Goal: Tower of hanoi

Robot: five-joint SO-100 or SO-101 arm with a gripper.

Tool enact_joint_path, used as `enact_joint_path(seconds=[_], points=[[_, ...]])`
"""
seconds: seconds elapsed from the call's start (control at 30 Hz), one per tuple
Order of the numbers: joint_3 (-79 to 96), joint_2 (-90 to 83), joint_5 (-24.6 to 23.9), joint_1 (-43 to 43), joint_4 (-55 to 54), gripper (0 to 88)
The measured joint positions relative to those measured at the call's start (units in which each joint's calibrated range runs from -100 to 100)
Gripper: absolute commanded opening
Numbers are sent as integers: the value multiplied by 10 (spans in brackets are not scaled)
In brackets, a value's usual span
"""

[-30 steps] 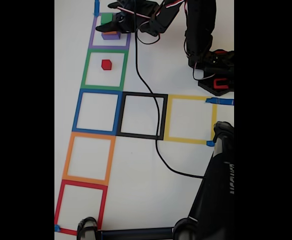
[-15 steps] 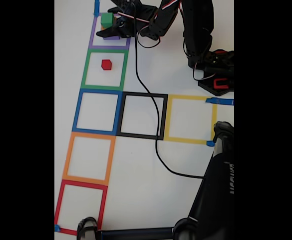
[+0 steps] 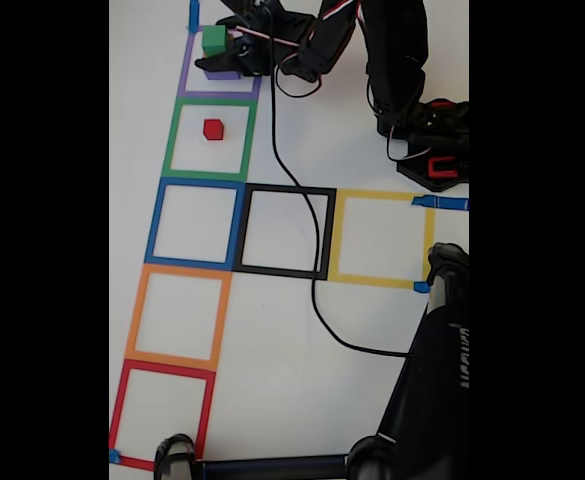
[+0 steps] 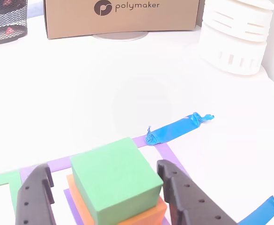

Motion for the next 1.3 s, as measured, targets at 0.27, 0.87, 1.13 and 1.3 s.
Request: enact_joint_path(seconds=[0.27, 0.87, 1.13, 1.3], points=[[10, 0, -4, 0, -3, 193], [17, 10, -4, -11, -18, 106], [22, 10, -4, -13, -25, 91], [27, 8, -4, -26, -26, 88]])
